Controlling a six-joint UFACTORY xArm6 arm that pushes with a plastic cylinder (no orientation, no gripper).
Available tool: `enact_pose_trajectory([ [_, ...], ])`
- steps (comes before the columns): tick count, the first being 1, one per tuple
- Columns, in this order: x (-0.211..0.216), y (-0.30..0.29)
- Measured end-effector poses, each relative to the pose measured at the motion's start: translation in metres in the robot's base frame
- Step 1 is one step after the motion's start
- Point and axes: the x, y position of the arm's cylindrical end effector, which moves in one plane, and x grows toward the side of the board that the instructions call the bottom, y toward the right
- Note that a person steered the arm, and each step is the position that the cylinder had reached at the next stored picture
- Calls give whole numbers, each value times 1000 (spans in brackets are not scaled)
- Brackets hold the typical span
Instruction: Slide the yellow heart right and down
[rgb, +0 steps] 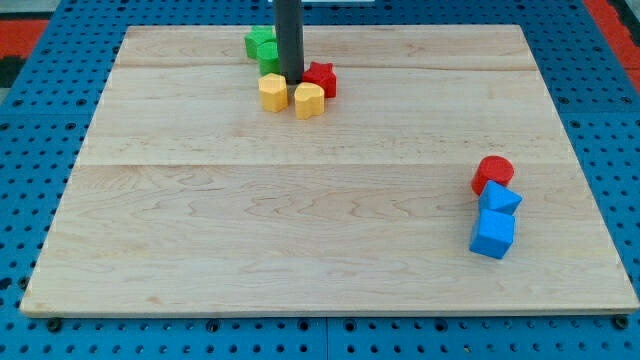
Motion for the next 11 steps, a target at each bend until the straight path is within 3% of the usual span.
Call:
enact_pose_trajectory([
  [1,50,1],
  [2,69,33],
  [3,45,-5],
  [5,44,111],
  [7,40,138],
  [8,13,160],
  [9,21,172],
  [11,123,109],
])
